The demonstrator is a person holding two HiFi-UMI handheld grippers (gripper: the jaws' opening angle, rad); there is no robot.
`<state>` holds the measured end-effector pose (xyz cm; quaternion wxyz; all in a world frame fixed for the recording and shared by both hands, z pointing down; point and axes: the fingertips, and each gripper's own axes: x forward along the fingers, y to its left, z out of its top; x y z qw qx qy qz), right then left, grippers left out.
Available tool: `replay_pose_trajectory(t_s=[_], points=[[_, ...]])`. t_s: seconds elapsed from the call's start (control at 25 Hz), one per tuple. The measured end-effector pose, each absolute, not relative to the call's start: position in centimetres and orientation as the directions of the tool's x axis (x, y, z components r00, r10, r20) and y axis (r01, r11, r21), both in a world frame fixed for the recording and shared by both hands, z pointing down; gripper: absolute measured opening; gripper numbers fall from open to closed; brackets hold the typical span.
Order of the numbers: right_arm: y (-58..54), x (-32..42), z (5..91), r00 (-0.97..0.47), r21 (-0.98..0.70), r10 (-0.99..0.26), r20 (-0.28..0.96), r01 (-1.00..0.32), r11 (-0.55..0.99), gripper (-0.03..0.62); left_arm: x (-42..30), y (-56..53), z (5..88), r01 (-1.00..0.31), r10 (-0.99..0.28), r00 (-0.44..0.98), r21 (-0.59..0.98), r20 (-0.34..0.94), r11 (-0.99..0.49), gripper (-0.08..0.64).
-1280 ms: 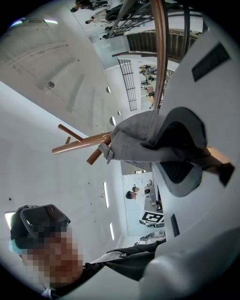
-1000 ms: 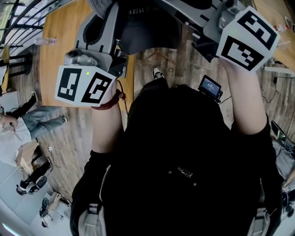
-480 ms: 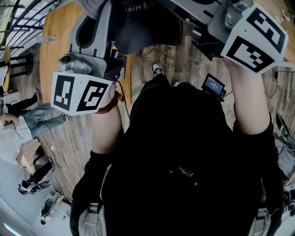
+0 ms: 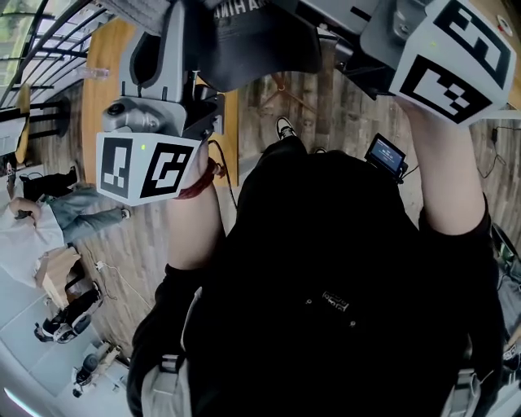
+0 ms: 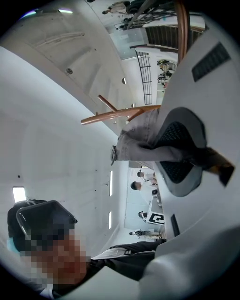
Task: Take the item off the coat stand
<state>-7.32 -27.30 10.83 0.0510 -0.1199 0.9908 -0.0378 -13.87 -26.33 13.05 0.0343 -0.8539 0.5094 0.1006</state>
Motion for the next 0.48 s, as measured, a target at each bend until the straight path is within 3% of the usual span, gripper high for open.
replay_pose_trajectory(t_s=[0.48], points=[[-25.4, -5.4, 10.0, -0.951, -0.075, -0.283, -0.121, -0.276, 0.958, 0.041, -11.2, -23.8, 12.7, -0.839, -0.806, 0.529, -0.018, -0.264, -0.544, 0.029]])
